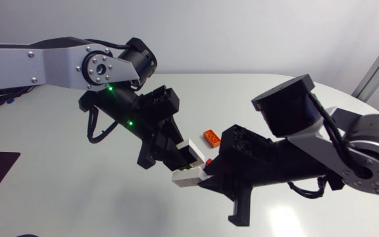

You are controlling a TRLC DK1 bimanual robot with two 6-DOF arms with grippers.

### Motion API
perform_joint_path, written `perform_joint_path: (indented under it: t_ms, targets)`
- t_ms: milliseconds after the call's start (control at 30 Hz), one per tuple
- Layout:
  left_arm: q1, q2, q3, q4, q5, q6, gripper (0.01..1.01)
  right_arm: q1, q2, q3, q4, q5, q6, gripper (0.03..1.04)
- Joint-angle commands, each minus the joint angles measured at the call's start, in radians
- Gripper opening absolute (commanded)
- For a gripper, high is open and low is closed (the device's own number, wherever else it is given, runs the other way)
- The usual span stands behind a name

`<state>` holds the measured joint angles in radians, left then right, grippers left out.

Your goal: Disassemble duplo

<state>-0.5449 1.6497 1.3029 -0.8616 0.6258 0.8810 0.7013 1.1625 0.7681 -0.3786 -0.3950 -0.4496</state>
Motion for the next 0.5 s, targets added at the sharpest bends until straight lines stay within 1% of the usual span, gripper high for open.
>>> perform_joint_path:
  t_ms: [0,33,67,133,200,333,467]
  targets:
    - [0.048,0.010,0.042,0.033,0.017,-0.048,0.421,-0.066,0.063,-0.076,0.035,0.012,-0.051,0.24]
    - [0.065,0.002,0.041,0.039,0.029,-0.059,0.421,-0.077,0.078,-0.102,0.067,0.030,-0.061,0.24]
    - [0.083,-0.008,0.039,0.059,0.046,-0.091,0.423,-0.077,0.092,-0.133,0.113,0.061,-0.064,0.24]
    - [0.099,-0.024,0.039,0.064,0.071,-0.116,0.423,-0.079,0.115,-0.165,0.161,0.068,-0.075,0.24]
    - [0.111,-0.041,0.036,0.065,0.092,-0.136,0.423,-0.077,0.158,-0.191,0.219,0.117,-0.090,0.24]
    - [0.112,-0.051,0.030,0.065,0.095,-0.139,0.423,-0.062,0.209,-0.201,0.265,0.145,-0.093,0.25]
    - [0.108,-0.060,0.022,0.064,0.109,-0.139,0.423,-0.043,0.243,-0.202,0.273,0.162,-0.092,0.26]
